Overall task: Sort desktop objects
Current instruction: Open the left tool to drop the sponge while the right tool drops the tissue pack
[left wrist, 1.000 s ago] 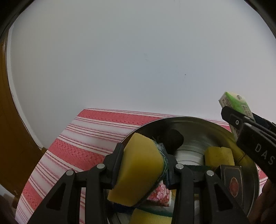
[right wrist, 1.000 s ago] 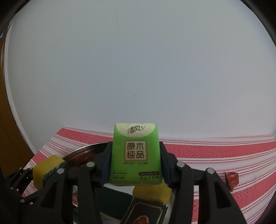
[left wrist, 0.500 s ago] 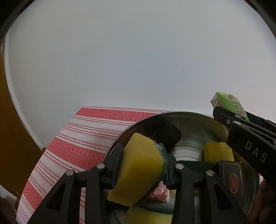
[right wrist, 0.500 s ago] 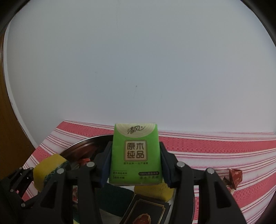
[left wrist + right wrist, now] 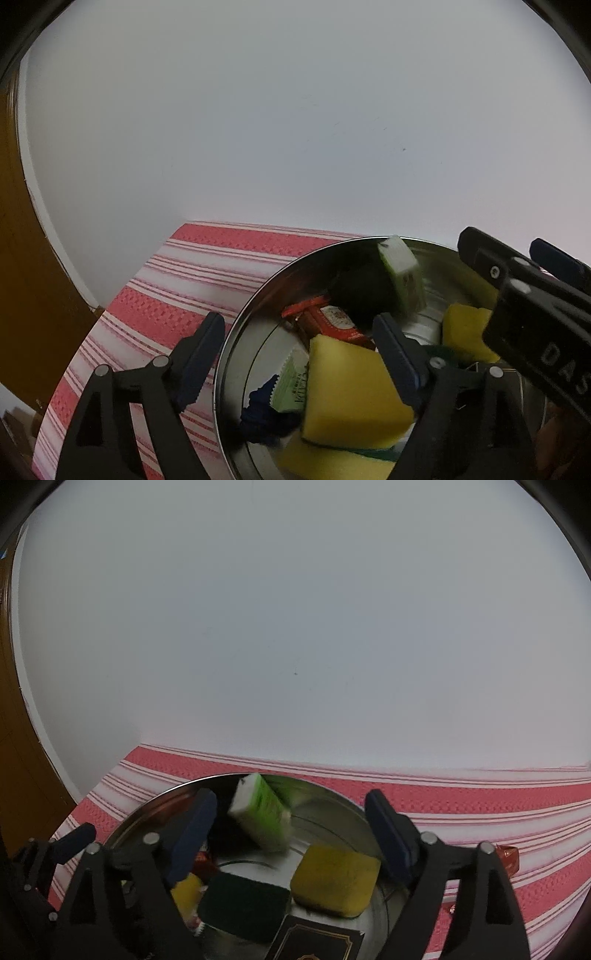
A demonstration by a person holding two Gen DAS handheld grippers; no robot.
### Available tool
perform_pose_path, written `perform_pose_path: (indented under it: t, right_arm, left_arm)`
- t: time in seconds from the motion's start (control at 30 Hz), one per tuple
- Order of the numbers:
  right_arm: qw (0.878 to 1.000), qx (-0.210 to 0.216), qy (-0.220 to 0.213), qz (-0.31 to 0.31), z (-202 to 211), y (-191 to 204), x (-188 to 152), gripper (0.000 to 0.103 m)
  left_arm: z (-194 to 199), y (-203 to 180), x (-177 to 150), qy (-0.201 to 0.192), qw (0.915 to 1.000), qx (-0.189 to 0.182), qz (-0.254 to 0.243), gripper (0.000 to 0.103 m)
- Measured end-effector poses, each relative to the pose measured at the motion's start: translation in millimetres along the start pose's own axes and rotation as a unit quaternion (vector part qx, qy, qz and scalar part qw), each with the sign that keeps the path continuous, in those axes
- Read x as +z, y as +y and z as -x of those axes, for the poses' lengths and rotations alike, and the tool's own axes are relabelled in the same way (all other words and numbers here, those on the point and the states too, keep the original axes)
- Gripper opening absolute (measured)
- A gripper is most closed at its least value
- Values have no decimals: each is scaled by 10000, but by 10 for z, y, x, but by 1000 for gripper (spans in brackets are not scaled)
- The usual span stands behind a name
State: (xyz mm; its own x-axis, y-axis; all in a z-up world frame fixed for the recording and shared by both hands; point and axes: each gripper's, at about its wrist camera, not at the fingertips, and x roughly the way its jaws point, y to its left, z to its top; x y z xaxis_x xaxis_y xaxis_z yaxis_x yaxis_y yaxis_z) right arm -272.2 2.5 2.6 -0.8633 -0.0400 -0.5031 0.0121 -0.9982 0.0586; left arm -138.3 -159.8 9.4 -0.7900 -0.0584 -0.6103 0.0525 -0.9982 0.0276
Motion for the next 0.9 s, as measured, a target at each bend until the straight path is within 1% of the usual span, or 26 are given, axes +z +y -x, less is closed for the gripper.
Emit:
perform_pose_path:
  t: [0.13, 0.27, 0.47, 0.5, 0.6, 0.67, 0.8, 0.9]
  right_arm:
    - [9998, -64, -163, 19, 37, 51, -17, 86]
    - [9995, -116, -282, -92, 125, -20, -22, 94]
    - [9990, -121, -412, -160, 100, 12, -32, 94]
    - [9986, -123, -486, -170, 125, 8, -38, 94]
    - [9951, -144, -923, -330, 288, -36, -67, 95]
    - [9926, -73, -1133, -427, 386, -70, -80, 99]
    - [9885, -116, -1447, -420, 555, -105, -109, 99]
    - [9873, -232, -1555, -244, 665, -119, -171, 101]
  left_arm:
    - [19, 19, -7, 31, 9999, -19, 114, 84]
    - [20, 30, -6, 60, 9998, -24, 181, 84]
    - [3, 43, 10, 82, 9997, -8, 221, 84]
    - [0, 47, 12, 89, 9997, -14, 225, 84]
    - [-10, 55, 15, 103, 9996, -19, 258, 84]
    - [-7, 60, 11, 90, 9996, -5, 279, 84]
    - [15, 57, 8, -23, 9996, 92, 281, 84]
    - [44, 43, 4, -102, 9995, 90, 278, 84]
